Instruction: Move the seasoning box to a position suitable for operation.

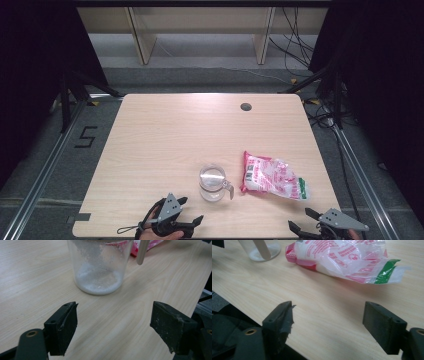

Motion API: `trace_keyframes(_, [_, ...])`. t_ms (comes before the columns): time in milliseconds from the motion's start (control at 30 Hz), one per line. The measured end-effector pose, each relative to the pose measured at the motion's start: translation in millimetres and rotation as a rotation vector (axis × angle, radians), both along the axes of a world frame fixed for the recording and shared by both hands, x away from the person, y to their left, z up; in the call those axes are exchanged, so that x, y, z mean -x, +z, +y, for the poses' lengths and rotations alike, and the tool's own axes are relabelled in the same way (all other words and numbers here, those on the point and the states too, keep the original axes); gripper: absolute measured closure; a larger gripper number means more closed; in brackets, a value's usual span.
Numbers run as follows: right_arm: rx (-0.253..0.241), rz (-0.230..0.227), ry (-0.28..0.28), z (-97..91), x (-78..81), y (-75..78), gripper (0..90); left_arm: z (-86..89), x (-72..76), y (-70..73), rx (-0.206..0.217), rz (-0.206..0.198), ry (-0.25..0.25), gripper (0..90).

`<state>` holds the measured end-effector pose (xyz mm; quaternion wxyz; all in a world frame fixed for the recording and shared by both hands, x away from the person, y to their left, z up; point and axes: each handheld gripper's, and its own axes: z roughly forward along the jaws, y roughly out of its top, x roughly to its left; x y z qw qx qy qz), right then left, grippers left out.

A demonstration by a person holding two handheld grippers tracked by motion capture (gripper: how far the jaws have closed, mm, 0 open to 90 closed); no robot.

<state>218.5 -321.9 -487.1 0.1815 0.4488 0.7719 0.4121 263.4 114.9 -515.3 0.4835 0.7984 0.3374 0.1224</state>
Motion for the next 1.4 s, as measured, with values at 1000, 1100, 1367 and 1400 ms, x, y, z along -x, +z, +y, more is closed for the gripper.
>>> trace_keyframes(1000, [0.017,-0.001,0.027,4.1,0.2,2.0,25.0,-36.1,-16.3,10.4,-0.061,-0.152,-0.100,82.9])
trace_keyframes(1100, [0.012,-0.005,0.028,4.5,0.0,1.3,25.0,-36.4,-20.7,8.9,-0.036,-0.141,-0.107,84.3])
trace_keyframes(1367, [0.013,0.004,0.040,6.4,0.6,1.4,25.3,-35.4,-23.6,8.1,-0.036,-0.150,-0.096,89.3])
trace_keyframes(1400, [0.020,0.000,0.039,6.4,0.3,1.1,25.4,-34.3,-25.0,8.3,-0.040,-0.147,-0.097,89.2])
